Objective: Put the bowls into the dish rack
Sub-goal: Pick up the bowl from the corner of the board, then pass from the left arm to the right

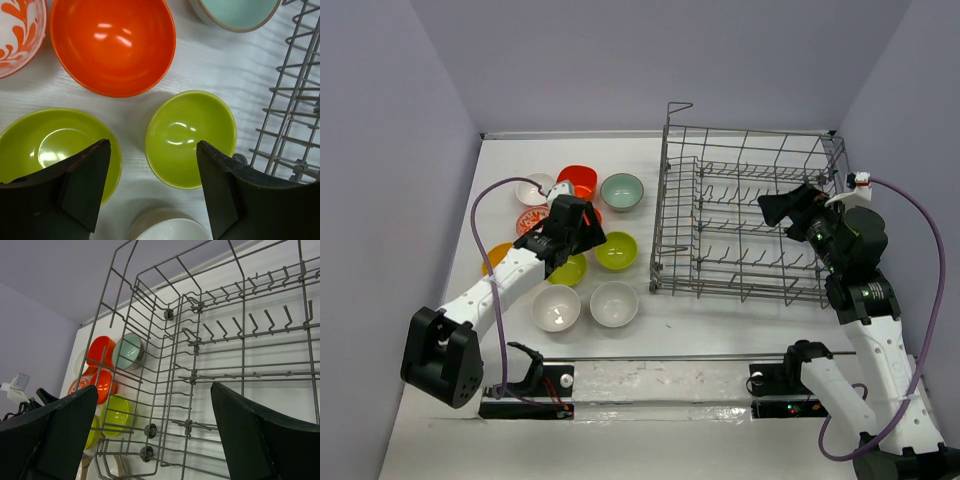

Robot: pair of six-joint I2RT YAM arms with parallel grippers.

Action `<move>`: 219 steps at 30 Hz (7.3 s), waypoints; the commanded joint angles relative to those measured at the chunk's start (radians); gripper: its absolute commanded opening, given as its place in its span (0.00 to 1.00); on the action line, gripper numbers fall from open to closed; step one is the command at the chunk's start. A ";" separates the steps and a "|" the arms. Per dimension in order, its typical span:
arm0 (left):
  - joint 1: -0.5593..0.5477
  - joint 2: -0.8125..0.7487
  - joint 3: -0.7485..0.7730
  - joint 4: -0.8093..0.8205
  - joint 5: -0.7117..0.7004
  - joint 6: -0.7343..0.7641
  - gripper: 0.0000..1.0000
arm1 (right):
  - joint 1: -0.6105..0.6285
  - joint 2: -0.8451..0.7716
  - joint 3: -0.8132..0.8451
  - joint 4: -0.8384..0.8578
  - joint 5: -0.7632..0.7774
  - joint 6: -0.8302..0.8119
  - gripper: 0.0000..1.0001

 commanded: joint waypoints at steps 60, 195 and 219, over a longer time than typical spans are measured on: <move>-0.353 -0.227 -0.278 -0.223 -0.061 -0.339 0.65 | 0.005 -0.043 -0.015 0.004 0.036 -0.011 1.00; -0.299 0.141 0.908 -0.450 -0.251 -0.012 0.00 | 0.746 0.992 1.151 -0.432 0.683 -0.183 0.16; -0.319 0.138 0.928 -0.384 -0.228 0.013 0.53 | 0.746 0.916 1.108 -0.452 0.769 -0.211 0.01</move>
